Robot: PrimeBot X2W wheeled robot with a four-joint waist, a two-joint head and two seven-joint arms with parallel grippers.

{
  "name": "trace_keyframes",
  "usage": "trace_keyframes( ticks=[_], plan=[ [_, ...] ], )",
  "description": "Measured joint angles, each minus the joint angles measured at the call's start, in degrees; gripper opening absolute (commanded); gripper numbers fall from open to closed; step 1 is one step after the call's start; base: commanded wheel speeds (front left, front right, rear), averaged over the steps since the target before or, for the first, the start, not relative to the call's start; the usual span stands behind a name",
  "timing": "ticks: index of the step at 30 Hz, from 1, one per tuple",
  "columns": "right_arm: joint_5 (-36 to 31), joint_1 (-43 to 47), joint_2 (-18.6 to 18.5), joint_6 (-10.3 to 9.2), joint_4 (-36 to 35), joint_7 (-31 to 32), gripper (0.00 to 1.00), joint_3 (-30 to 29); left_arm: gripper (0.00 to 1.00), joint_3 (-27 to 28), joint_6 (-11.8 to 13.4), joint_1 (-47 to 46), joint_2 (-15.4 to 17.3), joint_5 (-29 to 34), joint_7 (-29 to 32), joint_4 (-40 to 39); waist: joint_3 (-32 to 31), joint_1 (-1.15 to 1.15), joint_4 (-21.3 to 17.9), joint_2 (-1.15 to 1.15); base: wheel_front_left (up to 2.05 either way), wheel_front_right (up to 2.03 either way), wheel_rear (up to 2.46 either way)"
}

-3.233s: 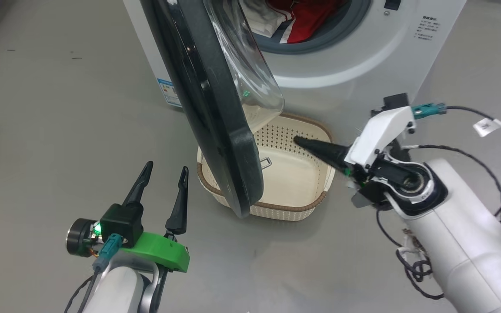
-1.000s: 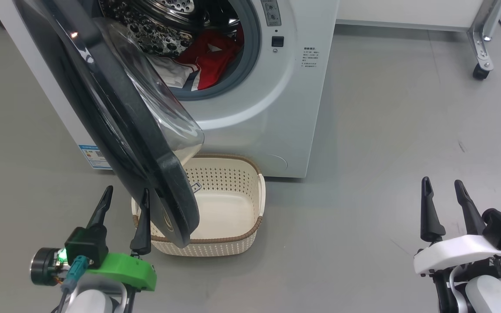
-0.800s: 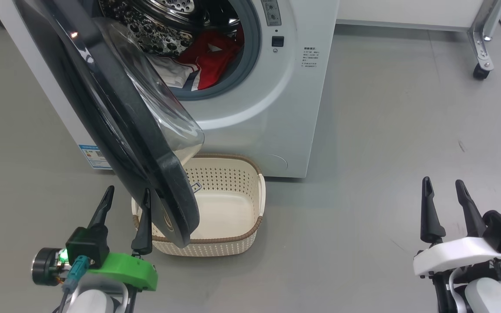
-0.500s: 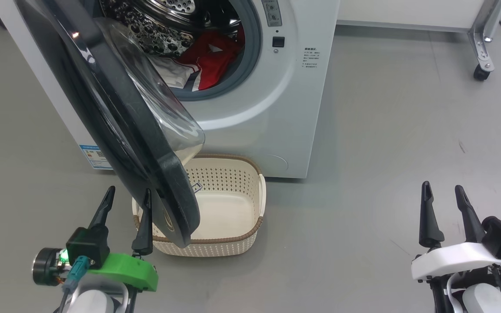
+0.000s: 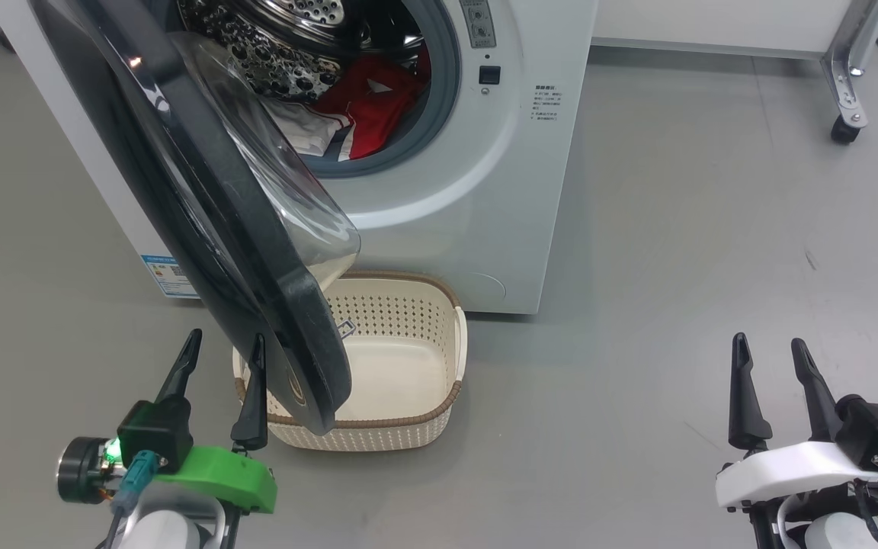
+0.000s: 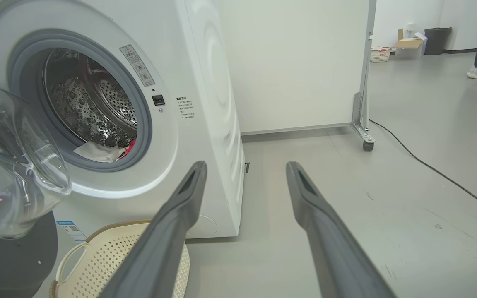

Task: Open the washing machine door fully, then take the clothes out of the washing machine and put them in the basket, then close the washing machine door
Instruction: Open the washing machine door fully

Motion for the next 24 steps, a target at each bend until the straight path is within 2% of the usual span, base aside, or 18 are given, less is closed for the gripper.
trace_keyframes(
  ticks=[24],
  plan=[
    [-2.42, 1.39, 1.55, 2.01, -0.05, 0.00, 1.00, -1.14, 1.00, 0.27, -0.49, 0.40, -0.16, 0.48, 0.00, 0.43, 0.14, 0.00, 0.18, 0.00, 0.00, 0.00, 0.00]
  ],
)
